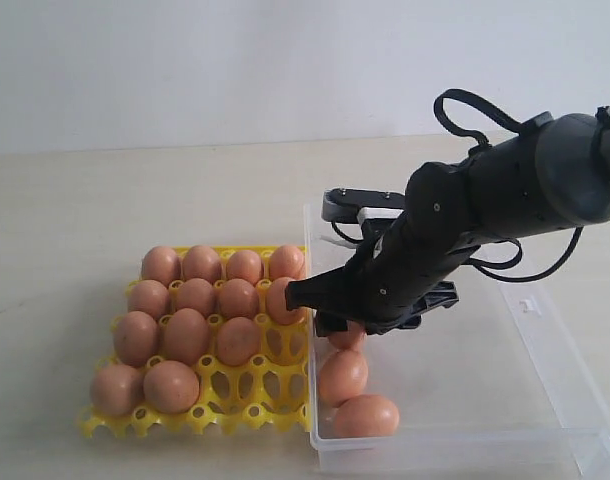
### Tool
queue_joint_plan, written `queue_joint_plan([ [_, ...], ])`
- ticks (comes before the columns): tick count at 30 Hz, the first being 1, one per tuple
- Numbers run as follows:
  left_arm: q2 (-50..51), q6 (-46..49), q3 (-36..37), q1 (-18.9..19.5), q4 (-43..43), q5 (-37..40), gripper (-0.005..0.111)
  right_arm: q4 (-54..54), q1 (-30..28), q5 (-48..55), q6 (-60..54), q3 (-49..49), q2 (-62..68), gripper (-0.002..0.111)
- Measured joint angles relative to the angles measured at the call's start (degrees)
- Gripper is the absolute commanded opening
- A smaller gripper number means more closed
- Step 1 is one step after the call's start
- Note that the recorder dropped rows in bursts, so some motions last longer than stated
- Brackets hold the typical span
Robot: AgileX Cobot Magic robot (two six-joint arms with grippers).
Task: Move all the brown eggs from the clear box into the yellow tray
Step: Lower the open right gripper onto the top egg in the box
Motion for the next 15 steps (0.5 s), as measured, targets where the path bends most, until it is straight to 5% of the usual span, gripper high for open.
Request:
queue_joint_plan([
  [15,0.00,0.00,0.00,0.00,0.00,0.00,0.000,-0.34,-2.08,-2.74,0.00,0.00,0.12,0.056],
])
